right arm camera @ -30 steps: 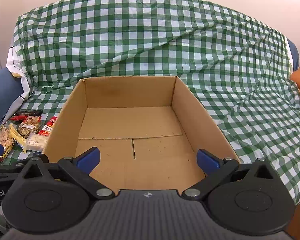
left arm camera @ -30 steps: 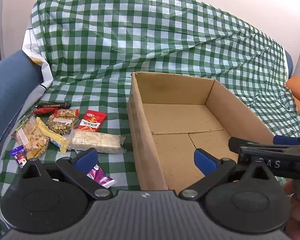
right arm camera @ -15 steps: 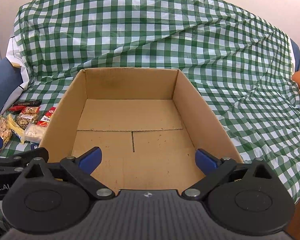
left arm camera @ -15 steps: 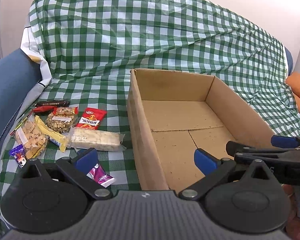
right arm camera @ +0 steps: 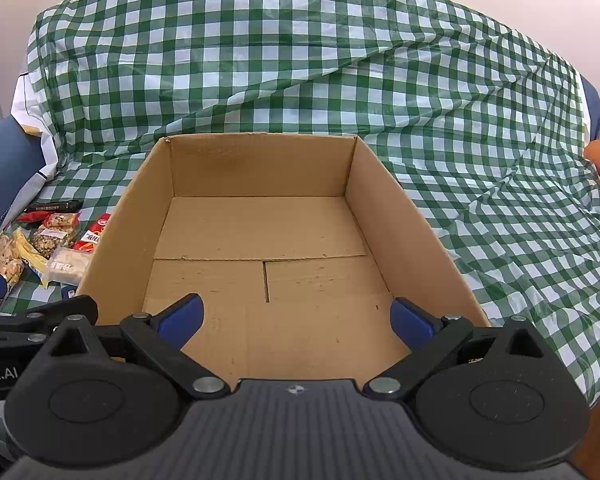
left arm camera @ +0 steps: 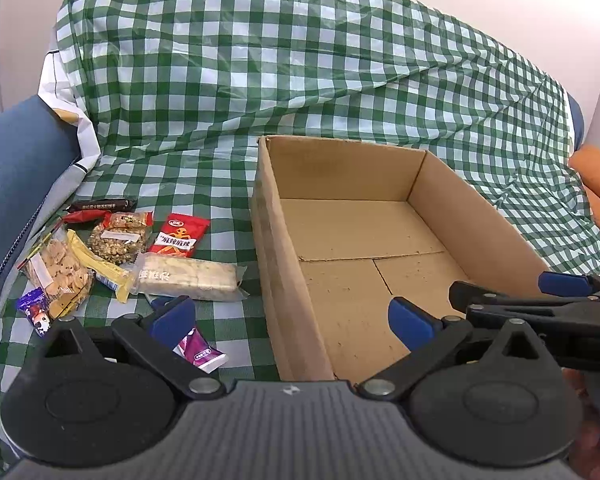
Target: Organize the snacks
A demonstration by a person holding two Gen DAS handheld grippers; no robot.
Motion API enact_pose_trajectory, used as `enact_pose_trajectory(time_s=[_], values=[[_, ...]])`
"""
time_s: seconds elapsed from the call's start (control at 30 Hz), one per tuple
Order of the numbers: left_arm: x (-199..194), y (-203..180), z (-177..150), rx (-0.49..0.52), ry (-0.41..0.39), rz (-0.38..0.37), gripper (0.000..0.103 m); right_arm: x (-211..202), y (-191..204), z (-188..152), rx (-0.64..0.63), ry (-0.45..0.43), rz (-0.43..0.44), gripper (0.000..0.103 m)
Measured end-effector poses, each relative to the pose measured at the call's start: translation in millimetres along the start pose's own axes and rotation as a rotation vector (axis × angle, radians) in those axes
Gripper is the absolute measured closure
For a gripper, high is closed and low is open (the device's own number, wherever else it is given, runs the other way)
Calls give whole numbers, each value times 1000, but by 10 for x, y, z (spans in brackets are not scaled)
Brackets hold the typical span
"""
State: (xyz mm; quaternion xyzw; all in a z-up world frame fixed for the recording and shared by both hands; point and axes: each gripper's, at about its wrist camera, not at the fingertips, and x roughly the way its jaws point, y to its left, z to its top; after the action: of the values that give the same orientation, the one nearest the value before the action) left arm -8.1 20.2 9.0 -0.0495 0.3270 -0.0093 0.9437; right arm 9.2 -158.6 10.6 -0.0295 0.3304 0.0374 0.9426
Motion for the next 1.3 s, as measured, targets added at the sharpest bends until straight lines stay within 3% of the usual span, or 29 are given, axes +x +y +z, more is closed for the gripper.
enact_pose_trajectory(time_s=[0.57, 0.73, 0.83, 0.93, 1.03, 1.07, 1.2, 1.3], values=[[-29, -49, -10, 9, -13, -11, 0, -1, 17, -21, 8, -26, 2, 8], [-66, -67, -5, 24, -22, -15, 4, -19, 44, -21, 8, -44, 24, 19], [-99, -66, 6, 39, -44, 11, 18, -27, 74, -36, -6, -51, 31, 24], [-123, 21, 36, 10, -53, 20, 39, -35, 113, -32, -16, -62, 36, 26], [-143, 146, 63, -17, -54, 49, 72, -60, 159, -21, -22, -84, 51, 34], [-145, 206, 71, -31, -49, 62, 88, -69, 186, -18, -25, -90, 62, 40], [-166, 535, 15, -73, -90, 144, 91, -128, 318, -4, -38, -144, 139, 69], [-94, 881, -87, -153, -75, 253, 91, -204, 471, 14, -49, -179, 232, 70]])
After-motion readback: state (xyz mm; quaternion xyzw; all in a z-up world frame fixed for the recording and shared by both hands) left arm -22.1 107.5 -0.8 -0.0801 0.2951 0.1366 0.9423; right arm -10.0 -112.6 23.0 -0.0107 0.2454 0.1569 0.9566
